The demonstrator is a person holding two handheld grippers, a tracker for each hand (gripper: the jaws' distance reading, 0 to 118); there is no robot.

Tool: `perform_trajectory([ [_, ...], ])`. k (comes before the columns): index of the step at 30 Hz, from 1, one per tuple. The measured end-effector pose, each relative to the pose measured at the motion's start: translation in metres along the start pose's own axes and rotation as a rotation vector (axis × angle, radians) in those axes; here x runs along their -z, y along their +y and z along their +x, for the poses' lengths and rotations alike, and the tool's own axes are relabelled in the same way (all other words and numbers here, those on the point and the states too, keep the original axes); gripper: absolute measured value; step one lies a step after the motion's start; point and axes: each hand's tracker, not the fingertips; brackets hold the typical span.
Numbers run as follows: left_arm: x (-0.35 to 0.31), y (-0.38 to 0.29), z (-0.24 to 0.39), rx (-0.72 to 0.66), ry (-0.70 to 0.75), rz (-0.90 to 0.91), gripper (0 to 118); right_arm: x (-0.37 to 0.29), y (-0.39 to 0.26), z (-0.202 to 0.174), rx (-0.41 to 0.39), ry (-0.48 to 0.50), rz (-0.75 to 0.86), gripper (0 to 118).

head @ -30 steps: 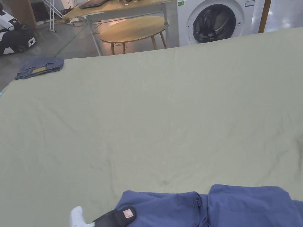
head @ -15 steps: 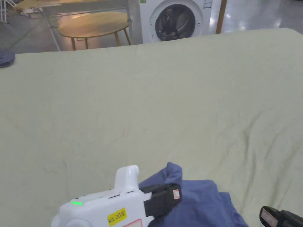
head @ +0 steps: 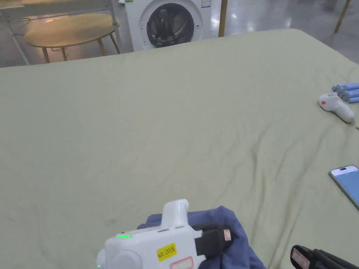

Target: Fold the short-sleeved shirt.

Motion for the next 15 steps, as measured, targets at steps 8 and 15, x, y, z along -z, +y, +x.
perform_trajectory([
  [8, 0.018, -0.007, 0.020, 0.011, 0.094, -0.076, 0, 0.024, 0.004, -0.031, -0.078, 0.063, -0.076, 0],
  [15, -0.084, -0.004, 0.020, 0.114, 0.146, 0.122, 65, 0.101, 0.007, -0.052, -0.145, 0.021, -0.274, 0],
])
